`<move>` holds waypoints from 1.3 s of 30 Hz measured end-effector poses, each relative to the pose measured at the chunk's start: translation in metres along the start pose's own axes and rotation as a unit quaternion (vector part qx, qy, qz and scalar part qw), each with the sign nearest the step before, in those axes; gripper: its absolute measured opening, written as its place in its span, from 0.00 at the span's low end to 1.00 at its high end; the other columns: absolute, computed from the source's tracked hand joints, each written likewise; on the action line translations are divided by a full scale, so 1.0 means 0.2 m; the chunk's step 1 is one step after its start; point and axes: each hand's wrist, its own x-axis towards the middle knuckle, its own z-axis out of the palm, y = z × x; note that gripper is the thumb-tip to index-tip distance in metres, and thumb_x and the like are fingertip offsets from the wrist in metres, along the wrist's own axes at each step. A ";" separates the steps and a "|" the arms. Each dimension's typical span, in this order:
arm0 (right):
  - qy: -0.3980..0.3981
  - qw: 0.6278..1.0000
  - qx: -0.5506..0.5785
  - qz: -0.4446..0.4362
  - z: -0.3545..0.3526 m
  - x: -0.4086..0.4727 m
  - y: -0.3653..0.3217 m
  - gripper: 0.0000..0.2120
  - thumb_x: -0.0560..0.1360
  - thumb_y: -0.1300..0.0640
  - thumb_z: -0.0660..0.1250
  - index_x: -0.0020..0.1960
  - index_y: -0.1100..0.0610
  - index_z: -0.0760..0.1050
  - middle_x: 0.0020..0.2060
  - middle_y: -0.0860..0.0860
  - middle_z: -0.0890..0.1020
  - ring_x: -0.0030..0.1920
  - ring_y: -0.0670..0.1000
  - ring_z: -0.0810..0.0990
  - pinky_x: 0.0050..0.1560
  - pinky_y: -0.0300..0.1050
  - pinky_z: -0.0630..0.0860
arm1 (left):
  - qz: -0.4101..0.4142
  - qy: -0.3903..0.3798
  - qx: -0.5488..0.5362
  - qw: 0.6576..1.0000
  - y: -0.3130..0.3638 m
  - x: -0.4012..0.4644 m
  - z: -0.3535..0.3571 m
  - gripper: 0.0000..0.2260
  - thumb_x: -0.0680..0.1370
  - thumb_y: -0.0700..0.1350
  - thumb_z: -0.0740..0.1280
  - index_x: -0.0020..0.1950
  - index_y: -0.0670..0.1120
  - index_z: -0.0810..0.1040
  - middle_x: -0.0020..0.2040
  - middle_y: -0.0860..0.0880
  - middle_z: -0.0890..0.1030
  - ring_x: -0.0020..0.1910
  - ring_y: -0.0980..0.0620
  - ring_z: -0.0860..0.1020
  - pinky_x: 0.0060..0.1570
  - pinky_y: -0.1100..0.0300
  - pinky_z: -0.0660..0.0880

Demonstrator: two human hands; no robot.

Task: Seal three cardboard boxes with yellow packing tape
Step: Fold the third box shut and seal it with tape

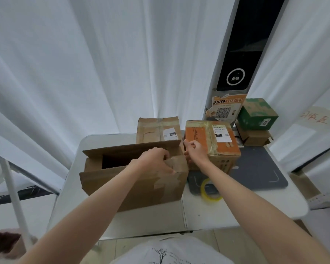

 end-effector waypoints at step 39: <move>-0.027 0.991 0.021 0.132 -0.21 -0.17 0.57 0.06 0.78 0.63 0.67 0.53 0.58 0.81 0.49 0.54 0.83 0.50 0.53 0.80 0.43 0.45 0.73 | 0.067 0.129 -0.137 0.980 0.19 0.12 0.00 0.11 0.82 0.52 0.67 0.44 0.47 0.81 0.39 0.49 0.82 0.40 0.51 0.81 0.40 0.58 0.77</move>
